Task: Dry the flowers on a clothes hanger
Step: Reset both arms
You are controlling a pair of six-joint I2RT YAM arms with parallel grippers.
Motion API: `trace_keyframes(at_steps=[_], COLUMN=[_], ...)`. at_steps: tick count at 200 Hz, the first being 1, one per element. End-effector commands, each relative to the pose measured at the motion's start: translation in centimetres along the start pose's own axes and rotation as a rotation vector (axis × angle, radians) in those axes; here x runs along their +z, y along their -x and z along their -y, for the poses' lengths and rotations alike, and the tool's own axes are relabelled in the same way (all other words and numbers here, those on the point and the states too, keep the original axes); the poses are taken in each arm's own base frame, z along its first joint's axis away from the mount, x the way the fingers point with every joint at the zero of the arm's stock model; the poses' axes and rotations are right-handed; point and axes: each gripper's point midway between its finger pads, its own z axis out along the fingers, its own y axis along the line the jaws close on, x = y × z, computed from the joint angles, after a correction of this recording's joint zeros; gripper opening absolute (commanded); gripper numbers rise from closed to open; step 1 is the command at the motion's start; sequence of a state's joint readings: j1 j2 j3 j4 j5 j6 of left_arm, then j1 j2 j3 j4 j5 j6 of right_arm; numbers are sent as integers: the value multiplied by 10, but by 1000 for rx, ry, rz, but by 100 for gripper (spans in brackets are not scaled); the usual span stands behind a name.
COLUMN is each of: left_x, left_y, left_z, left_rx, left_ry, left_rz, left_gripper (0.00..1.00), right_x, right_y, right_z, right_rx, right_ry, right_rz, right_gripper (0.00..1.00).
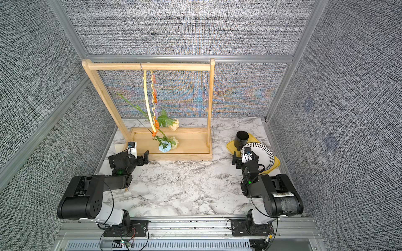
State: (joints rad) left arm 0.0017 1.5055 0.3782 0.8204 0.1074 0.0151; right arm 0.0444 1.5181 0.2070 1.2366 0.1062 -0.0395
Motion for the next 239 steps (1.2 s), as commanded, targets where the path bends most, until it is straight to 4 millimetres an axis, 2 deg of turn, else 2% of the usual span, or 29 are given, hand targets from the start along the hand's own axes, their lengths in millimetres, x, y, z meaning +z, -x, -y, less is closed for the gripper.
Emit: trace_keyframes(at_steps=[1,56,239], left_x=[1,5,6], left_y=[7,6,7], left_z=[0,-12,-7], left_rx=[0,-40,-14], left_ry=[-3,43,38], left_rz=[24,-9,-16], left_gripper=[99,99,99], right_x=[1,6,5], right_y=[8,8,8], right_z=[-3,-3,-2], right_rx=[8,19,21], right_ry=[20,41,41], right_rz=[30,15,17], right_gripper=[99,99,99])
